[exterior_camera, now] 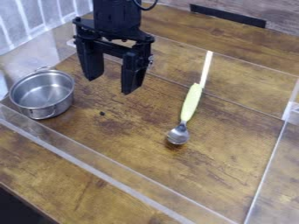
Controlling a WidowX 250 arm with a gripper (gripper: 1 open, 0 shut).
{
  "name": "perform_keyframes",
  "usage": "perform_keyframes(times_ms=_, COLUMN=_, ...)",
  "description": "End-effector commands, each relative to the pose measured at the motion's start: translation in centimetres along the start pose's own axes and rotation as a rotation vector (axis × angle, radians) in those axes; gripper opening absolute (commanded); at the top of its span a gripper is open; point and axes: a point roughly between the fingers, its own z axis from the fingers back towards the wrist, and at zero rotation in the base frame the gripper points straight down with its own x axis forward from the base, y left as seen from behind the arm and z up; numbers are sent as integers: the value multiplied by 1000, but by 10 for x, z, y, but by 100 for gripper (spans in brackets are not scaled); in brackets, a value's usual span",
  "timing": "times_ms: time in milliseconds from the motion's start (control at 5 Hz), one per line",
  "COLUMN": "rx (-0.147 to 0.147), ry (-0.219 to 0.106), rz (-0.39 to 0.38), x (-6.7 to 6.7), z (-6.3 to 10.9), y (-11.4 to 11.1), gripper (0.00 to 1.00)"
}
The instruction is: Move the green spoon to the left
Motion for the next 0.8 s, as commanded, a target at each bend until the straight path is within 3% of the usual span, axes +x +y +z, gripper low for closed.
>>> perform_keyframes(times_ms=0, rx=-6, ry=35, rz=3, x=-1, z=-14, y=-2, gripper=100)
perform_keyframes(times_ms=600, rx=-18, ry=-43, rz=-6, x=70, z=-35, y=-69, gripper=100)
